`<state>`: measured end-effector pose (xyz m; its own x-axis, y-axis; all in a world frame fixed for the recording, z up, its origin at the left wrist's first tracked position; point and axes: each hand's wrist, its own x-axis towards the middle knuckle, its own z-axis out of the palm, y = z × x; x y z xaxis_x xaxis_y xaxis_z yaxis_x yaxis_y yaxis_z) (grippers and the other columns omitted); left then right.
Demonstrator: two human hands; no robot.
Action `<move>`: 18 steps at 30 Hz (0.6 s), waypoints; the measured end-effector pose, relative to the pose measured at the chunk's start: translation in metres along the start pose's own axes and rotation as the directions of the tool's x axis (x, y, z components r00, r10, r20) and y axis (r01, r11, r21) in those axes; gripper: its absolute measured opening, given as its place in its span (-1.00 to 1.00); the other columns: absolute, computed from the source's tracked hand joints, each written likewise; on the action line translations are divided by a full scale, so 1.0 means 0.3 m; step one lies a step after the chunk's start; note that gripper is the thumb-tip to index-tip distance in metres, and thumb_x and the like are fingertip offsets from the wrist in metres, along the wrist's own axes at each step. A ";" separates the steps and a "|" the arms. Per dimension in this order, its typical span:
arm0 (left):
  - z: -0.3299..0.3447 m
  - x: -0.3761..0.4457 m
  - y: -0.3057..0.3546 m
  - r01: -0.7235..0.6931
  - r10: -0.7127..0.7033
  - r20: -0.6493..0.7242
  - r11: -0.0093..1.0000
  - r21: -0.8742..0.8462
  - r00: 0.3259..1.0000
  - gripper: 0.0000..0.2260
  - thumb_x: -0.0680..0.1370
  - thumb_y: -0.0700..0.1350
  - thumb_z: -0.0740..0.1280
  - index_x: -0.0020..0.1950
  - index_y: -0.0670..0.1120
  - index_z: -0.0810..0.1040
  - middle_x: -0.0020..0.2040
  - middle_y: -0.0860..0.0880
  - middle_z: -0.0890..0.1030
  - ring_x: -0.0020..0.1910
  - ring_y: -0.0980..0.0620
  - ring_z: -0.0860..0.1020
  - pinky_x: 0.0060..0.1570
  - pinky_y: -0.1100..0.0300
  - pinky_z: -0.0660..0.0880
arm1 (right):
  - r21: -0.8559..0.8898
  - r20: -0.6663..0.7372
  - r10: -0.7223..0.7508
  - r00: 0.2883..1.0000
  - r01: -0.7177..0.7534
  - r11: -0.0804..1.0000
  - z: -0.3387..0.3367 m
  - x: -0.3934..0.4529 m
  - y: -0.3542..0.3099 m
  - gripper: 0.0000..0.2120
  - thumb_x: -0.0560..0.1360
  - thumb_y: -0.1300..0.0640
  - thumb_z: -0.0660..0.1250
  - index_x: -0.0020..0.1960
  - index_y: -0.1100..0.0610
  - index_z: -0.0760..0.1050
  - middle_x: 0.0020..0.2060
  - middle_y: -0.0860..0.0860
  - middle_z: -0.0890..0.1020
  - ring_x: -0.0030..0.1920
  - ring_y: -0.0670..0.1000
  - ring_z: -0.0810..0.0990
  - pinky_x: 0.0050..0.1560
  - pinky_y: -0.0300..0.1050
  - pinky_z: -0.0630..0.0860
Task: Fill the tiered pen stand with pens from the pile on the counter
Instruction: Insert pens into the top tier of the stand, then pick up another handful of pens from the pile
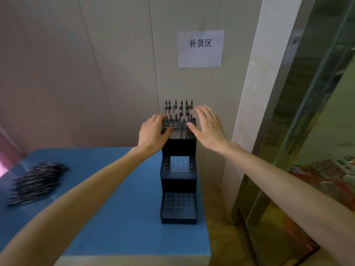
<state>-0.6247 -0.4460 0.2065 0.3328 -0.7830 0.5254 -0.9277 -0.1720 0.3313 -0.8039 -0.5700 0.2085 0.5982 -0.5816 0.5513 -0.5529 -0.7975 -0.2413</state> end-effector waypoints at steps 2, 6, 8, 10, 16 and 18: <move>-0.030 -0.051 -0.012 -0.022 0.021 0.007 0.990 0.142 1.000 -0.56 0.66 0.11 0.26 0.45 -0.11 0.41 0.37 -0.09 0.52 0.35 -0.14 0.47 0.35 -0.04 0.36 | -0.058 -0.037 -0.027 0.999 0.024 0.998 0.004 -0.030 -0.039 -0.34 0.67 -0.20 0.09 0.62 0.18 0.12 0.62 0.09 0.16 0.63 0.10 0.03 0.60 0.09 -0.08; -0.077 -0.146 -0.090 -0.108 0.072 0.110 0.923 0.370 0.991 -0.49 0.66 0.17 0.20 0.47 -0.15 0.38 0.44 -0.11 0.45 0.42 -0.17 0.41 0.43 -0.06 0.27 | -0.106 -0.092 -0.105 0.990 0.095 0.990 0.030 -0.081 -0.135 -0.32 0.67 -0.17 0.10 0.64 0.18 0.06 0.64 0.12 0.07 0.64 0.12 -0.07 0.61 0.14 -0.11; -0.154 -0.277 -0.209 -0.062 -0.041 0.213 0.888 0.456 0.976 -0.47 0.65 0.23 0.14 0.45 -0.13 0.39 0.42 -0.10 0.45 0.39 -0.15 0.42 0.41 -0.04 0.29 | -0.062 -0.034 -0.168 0.985 0.166 0.984 0.064 -0.140 -0.277 -0.32 0.66 -0.16 0.14 0.63 0.19 0.10 0.63 0.15 0.07 0.64 0.15 -0.06 0.60 0.15 -0.06; -0.162 -0.337 -0.283 -0.012 -0.121 0.259 0.887 0.461 0.958 -0.44 0.66 0.26 0.10 0.46 -0.13 0.38 0.43 -0.10 0.43 0.37 -0.16 0.44 0.35 -0.05 0.35 | -0.059 0.018 -0.170 0.985 0.171 0.983 0.098 -0.187 -0.323 -0.33 0.65 -0.16 0.17 0.61 0.22 0.15 0.63 0.15 0.10 0.63 0.16 -0.05 0.59 0.14 -0.01; -0.305 -0.670 -0.619 0.156 -0.418 0.395 0.822 0.547 0.818 -0.41 0.67 0.28 0.07 0.50 -0.12 0.36 0.49 -0.14 0.34 0.34 -0.23 0.43 0.30 -0.13 0.40 | 0.052 0.243 -0.355 0.903 0.354 0.934 0.281 -0.278 -0.609 -0.28 0.66 -0.16 0.18 0.64 0.21 0.04 0.64 0.09 0.05 0.64 0.12 -0.12 0.59 0.10 0.02; -0.356 -0.764 -0.732 0.186 -0.483 0.423 0.798 0.573 0.767 -0.42 0.67 0.27 0.09 0.51 -0.12 0.35 0.48 -0.14 0.33 0.31 -0.22 0.45 0.21 -0.10 0.46 | 0.062 0.317 -0.388 0.865 0.390 0.919 0.363 -0.289 -0.711 -0.27 0.65 -0.16 0.20 0.63 0.23 0.04 0.63 0.11 0.06 0.63 0.15 -0.09 0.59 0.15 0.07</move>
<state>-0.4793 -0.1650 0.0972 0.6314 -0.7704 -0.0884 -0.7754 -0.6254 -0.0873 -0.6747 -0.3669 0.1253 0.9163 -0.2445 0.3173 -0.2391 -0.9694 -0.0563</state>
